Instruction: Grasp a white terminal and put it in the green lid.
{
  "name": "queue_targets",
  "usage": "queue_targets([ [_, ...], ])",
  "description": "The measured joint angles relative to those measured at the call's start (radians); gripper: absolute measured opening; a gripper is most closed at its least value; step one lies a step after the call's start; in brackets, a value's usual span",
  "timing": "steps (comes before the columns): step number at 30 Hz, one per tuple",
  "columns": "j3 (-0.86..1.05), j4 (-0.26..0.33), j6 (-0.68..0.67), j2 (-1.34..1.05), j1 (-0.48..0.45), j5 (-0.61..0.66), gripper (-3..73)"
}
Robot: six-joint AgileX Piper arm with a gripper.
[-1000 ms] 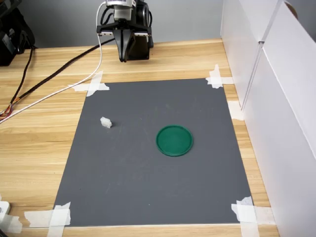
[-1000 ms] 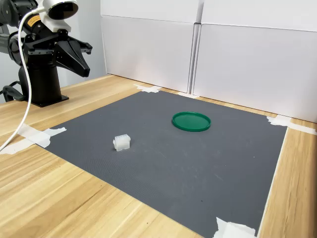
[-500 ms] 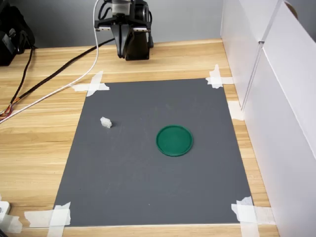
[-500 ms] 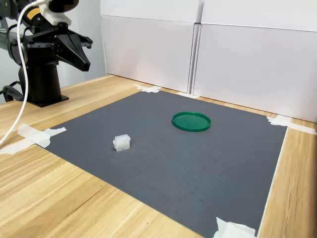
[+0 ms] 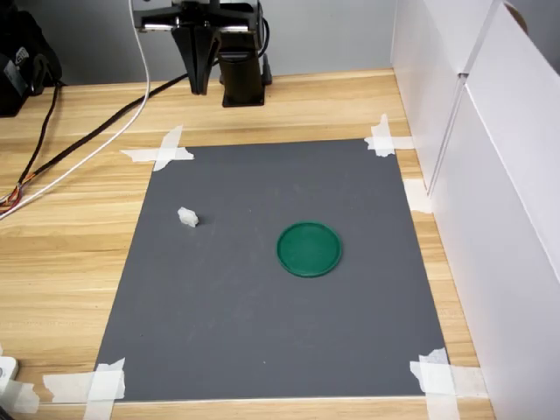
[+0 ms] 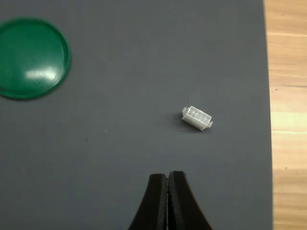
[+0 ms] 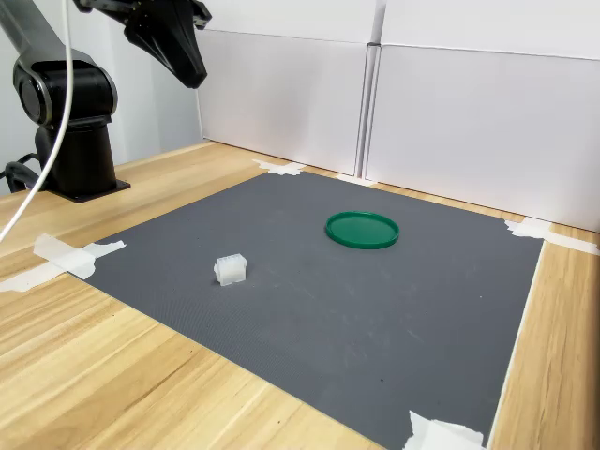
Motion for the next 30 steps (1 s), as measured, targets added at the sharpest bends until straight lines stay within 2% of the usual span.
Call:
queue_targets([
  [12,-0.21,0.022,-0.342,0.366,0.0,0.076,-2.1],
  [16,-0.323,0.028,-0.421,0.452,0.0,0.195,-2.1],
  [22,-0.451,0.09,-0.6,0.543,-0.003,0.385,-2.1],
  [26,-0.491,0.142,-0.716,0.598,-0.051,0.474,-2.1],
  [30,-0.5,0.156,-0.867,0.635,-0.145,0.482,0.0],
])
